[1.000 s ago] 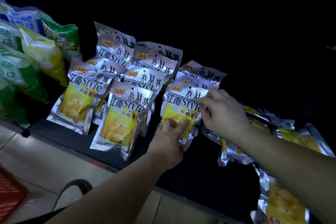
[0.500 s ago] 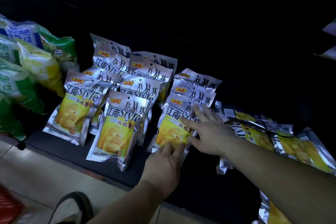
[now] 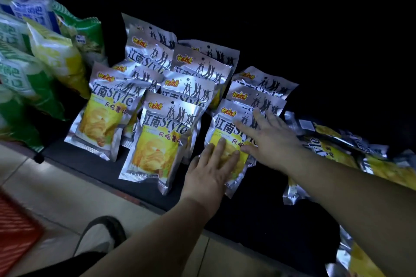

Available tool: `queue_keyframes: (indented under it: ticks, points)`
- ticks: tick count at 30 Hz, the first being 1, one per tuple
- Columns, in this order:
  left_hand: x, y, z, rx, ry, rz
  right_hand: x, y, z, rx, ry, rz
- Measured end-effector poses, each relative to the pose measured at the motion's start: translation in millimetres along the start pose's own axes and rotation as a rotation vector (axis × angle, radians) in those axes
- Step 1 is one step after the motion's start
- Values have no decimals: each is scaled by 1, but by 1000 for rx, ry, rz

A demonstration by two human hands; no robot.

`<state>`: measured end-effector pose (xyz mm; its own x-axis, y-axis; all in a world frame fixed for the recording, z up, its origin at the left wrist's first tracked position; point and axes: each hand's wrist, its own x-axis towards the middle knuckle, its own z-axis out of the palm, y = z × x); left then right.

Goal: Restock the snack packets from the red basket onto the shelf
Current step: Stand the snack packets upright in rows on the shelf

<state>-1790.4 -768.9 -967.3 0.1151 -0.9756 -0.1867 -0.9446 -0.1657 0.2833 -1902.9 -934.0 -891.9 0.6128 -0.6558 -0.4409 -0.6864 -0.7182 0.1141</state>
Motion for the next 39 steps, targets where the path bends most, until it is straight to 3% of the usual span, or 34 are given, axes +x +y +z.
queue_keyframes:
  ticks: [4,7,12,20,25,31,39]
  points:
    - [2,2,-10,-1,-39,-24,-19,7,-13,94,211,-120]
    - [-4,6,-24,-3,11,-28,-46,25,-29,183,339,-65]
    - [-23,15,-56,-68,-40,10,-92,54,-49,171,242,130]
    - [-50,34,-112,-400,-101,-153,-107,23,-43,414,48,263]
    - [-58,49,-104,-590,-94,-210,-106,48,-20,218,97,422]
    - [-33,87,-73,-701,-106,-189,-114,82,-8,428,0,396]
    - [1,120,-69,-742,-73,-154,-100,99,14,277,114,515]
